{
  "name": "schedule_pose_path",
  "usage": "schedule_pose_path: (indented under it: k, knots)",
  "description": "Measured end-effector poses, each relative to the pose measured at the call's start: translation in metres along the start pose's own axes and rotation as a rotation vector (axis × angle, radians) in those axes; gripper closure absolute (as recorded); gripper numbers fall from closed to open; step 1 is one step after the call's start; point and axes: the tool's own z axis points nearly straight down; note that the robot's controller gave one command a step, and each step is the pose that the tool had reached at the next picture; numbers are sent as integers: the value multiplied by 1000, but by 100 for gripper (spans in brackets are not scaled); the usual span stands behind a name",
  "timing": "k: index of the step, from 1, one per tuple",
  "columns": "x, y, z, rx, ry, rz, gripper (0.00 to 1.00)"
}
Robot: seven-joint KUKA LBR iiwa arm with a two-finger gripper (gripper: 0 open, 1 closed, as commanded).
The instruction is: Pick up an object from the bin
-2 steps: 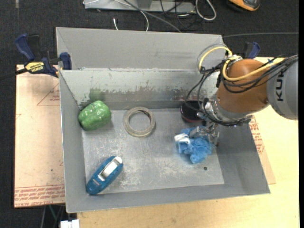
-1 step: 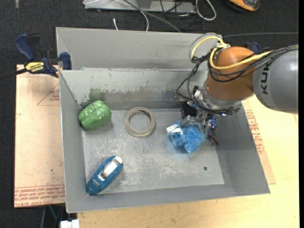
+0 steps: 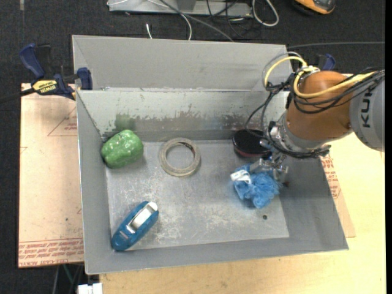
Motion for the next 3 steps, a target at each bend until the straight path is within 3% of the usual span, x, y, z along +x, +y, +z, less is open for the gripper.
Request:
schedule_pose_path:
  k: [1, 2, 3]
  knots:
    - [-11, -28, -11, 6, -9, 47, 100]
    - [18, -18, 4, 3, -10, -12, 100]
    - [20, -13, 4, 10, -18, -88, 100]
